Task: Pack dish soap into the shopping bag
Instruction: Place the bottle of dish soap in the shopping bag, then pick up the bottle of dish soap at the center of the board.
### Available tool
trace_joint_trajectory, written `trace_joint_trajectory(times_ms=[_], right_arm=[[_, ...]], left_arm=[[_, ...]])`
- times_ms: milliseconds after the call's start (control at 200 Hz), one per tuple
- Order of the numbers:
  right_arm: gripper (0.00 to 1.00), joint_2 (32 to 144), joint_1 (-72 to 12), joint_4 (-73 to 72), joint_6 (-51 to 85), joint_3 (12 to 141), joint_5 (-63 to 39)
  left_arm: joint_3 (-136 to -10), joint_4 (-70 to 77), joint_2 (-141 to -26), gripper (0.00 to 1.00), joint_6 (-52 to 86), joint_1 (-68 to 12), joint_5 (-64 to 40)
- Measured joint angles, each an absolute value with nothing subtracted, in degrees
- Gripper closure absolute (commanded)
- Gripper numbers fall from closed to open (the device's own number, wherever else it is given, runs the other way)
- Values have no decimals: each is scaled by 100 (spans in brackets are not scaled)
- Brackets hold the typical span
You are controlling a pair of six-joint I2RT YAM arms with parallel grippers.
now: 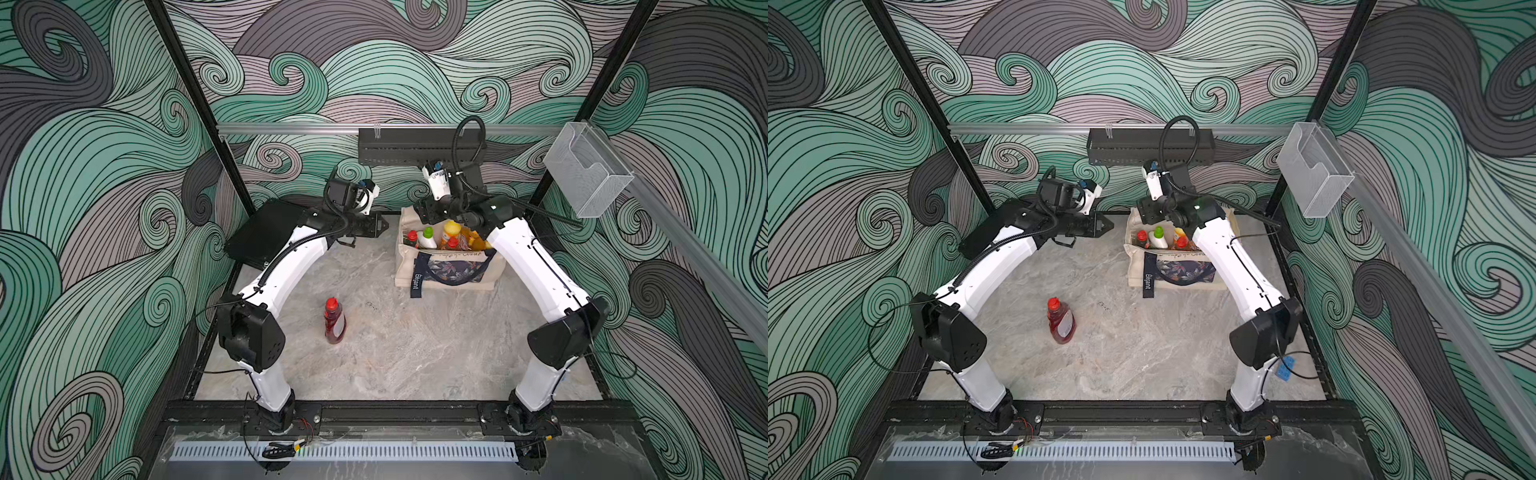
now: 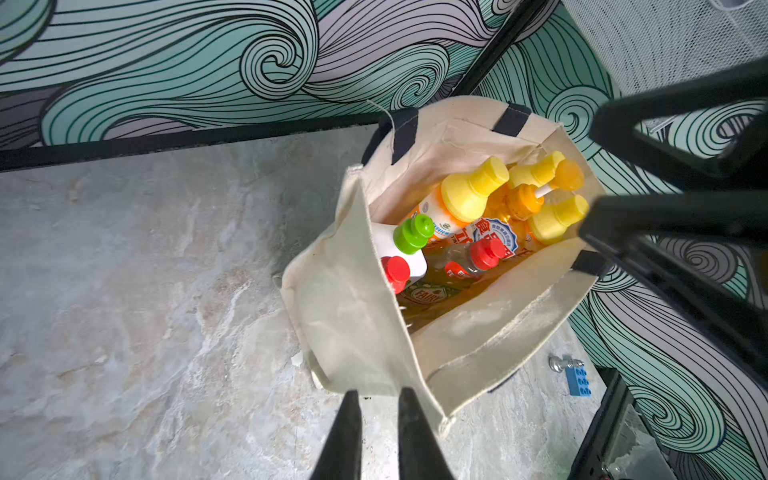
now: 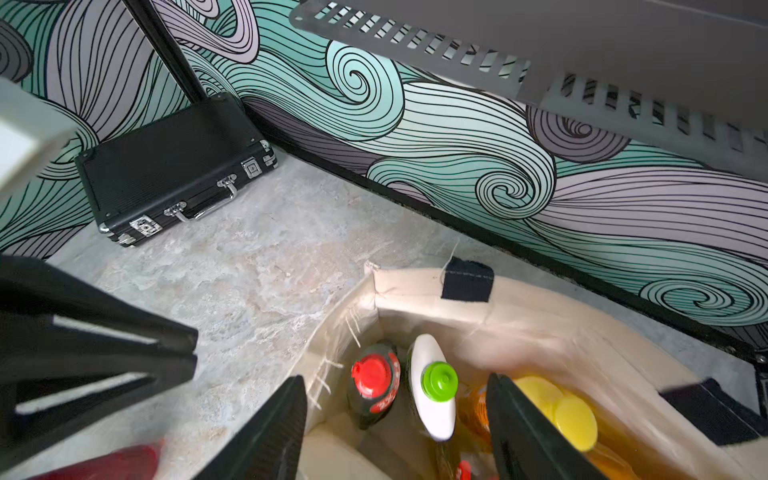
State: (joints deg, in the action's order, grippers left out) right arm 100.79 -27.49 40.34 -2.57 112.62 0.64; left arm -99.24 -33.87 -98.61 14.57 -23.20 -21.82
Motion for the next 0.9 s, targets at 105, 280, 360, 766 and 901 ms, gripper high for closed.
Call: trace_joint_trajectory(times_ms=[105,280,360,766,901], right_arm=[[26,9572,-2786,3972,-257,10595,10],[22,8602,-3146,3756,-279,9286,-174],[22,8202,-3481,3638,-331,8840,-349],[20,7207,-5378,2429,-576,6963,-1197],[19,7223,-5693,1682,-578,6455,-1398]], left_arm=[[-9598,-3454,-9520,77,1463,-2154,-2156],[-8814,-3522,-8665,63,1577,-1559,-2086],[-8558,-3568,-8256,61,1594,-1284,-1994],[-7835,-4296,-7168,50,1330,-714,-1699],[-7594,-4418,-6882,48,1194,-578,-1717]])
